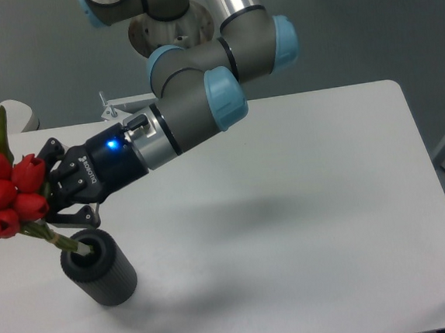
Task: Insert the flowers into the vase
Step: 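Lower the tulip stems down into the vase opening, then open the gripper to release the tulips in the vase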
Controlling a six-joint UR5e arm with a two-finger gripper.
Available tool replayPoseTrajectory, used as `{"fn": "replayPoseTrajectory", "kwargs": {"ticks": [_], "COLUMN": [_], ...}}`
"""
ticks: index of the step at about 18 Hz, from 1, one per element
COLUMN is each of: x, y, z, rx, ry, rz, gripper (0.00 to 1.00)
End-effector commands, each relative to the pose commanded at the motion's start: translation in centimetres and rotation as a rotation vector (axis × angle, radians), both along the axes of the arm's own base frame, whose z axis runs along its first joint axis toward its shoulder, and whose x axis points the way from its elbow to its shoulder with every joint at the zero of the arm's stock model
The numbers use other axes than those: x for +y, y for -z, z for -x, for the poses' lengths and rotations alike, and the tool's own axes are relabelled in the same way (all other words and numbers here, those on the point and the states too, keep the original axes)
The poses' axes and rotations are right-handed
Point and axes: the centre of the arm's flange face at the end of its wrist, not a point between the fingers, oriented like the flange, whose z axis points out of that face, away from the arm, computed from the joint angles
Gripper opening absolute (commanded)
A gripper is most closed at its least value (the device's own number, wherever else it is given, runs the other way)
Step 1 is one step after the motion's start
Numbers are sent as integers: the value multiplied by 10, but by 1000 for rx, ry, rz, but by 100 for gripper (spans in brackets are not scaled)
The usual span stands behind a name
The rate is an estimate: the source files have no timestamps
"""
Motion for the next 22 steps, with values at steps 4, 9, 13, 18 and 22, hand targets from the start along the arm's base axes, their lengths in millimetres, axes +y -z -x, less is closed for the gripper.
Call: {"fn": "replayPoseTrajectory", "kwargs": {"ticks": [4, 9, 13, 18, 22], "x": [0, -2, -2, -2, -10], "y": [21, 49, 68, 92, 116], "z": [3, 6, 6, 11, 20], "rx": [-15, -18, -32, -35, -36], "ry": [-1, 1, 4, 4, -8], "rz": [17, 24, 39, 45, 48], "gripper": [25, 25, 25, 25, 26]}}
